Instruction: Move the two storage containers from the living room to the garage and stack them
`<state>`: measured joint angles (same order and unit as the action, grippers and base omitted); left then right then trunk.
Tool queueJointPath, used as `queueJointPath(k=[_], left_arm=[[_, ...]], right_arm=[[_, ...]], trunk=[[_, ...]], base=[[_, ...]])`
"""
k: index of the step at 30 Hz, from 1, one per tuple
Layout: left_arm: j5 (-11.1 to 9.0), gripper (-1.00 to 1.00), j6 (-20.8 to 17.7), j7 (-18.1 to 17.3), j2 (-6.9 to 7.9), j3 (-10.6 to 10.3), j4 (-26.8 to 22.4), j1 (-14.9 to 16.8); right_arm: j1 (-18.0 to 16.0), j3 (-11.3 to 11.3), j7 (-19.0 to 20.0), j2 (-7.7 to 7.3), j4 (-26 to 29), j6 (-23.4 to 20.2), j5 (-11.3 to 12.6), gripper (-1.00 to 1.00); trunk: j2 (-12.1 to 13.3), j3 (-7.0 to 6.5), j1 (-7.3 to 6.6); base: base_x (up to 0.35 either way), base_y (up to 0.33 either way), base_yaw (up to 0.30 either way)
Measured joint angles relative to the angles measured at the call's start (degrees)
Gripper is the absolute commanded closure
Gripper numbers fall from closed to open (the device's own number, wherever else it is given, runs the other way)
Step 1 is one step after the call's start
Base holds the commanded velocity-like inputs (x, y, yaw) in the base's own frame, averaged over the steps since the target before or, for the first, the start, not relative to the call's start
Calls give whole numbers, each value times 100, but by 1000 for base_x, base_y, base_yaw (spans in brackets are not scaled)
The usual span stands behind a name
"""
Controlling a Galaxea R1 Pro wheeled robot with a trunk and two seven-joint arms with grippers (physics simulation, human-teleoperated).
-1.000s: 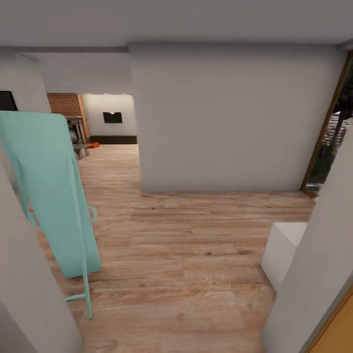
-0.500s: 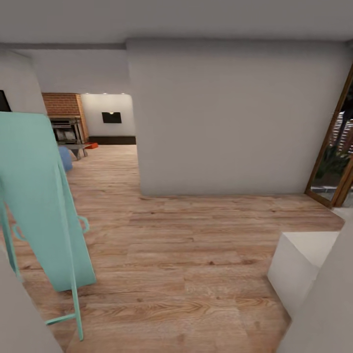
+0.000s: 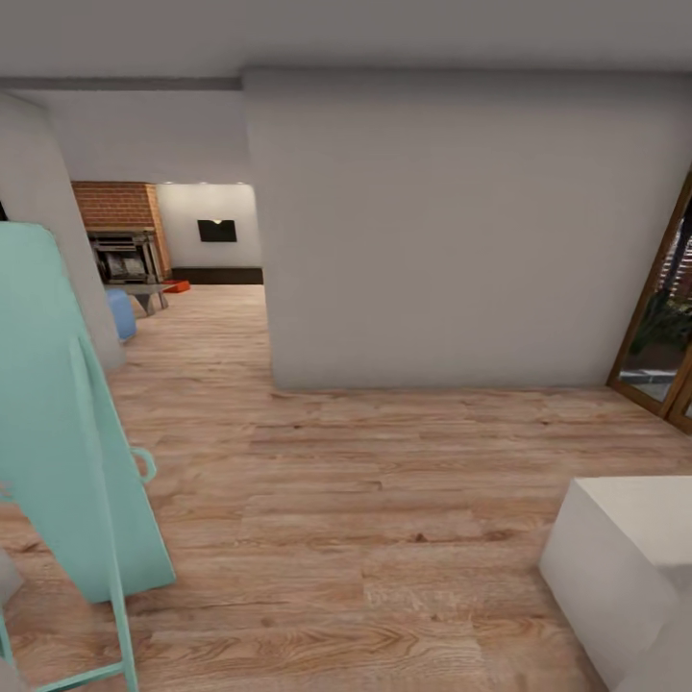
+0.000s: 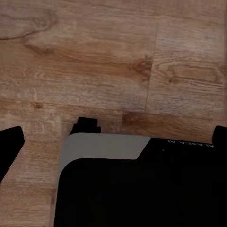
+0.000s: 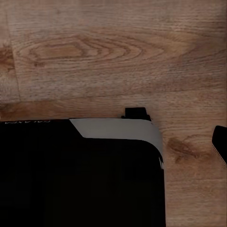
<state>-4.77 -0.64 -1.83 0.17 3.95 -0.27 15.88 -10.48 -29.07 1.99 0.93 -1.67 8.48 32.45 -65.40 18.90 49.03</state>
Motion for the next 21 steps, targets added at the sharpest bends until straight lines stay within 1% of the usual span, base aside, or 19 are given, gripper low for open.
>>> queueJointPath(k=[21], left_arm=[[0, -100, 20, 0, 7, 1, -1, 0]], right_arm=[[0, -2, 0, 1, 0, 0, -2, -100]], trunk=[[0, 0, 0]], base=[[327, 0, 0]])
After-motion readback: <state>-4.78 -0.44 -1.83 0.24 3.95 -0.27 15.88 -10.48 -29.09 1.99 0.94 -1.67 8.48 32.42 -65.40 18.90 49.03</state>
